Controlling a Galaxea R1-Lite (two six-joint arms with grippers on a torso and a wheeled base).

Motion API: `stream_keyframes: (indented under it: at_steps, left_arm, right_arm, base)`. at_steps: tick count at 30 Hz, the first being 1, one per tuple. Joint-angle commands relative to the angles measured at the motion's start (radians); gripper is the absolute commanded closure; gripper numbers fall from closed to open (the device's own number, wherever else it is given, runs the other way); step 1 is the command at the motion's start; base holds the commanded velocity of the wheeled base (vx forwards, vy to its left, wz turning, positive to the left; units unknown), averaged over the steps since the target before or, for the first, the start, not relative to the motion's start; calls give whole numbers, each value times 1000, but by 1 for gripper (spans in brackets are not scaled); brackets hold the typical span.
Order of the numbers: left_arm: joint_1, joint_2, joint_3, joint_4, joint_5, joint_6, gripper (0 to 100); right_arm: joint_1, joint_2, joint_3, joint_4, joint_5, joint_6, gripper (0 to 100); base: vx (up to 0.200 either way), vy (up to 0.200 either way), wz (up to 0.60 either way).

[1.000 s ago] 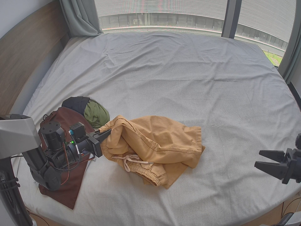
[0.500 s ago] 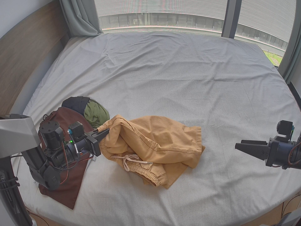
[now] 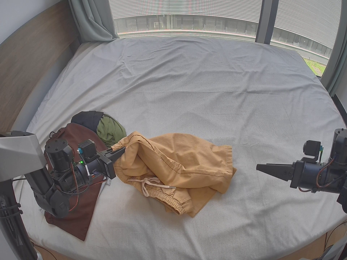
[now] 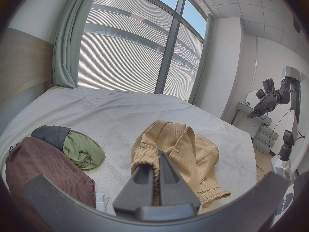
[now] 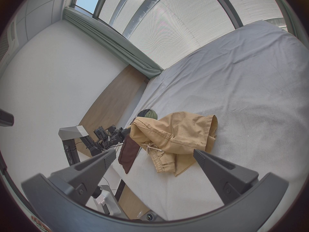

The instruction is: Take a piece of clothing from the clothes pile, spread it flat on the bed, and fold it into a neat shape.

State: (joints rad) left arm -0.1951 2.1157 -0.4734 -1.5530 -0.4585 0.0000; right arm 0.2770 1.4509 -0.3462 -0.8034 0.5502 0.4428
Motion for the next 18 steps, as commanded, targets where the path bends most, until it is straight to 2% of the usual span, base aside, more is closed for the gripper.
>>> stream_keyframes:
  at_steps: [1, 6, 11, 13, 18]
  left_arm:
    - [0, 4, -1, -1, 0, 0, 100]
    - [2, 4, -7, -1, 0, 0, 100]
    - [11, 4, -7, -1, 0, -2, 100]
    - [11, 4, -7, -1, 0, -2, 100]
    - [14, 3, -7, -1, 0, -2, 100]
  right_arm:
    - [-7, 89, 7, -34, -1, 2, 0]
    - [-16, 181, 18, -125, -6, 7, 0]
    - [-16, 283, 29, -257, -7, 94, 0]
    - [-16, 296, 30, -270, -7, 103, 0]
    - [-18, 427, 50, -410, -9, 128, 0]
  base:
    - [0, 0, 0]
    - [0, 0, 0]
    - [0, 0, 0]
    - [0, 0, 0]
    - [0, 0, 0]
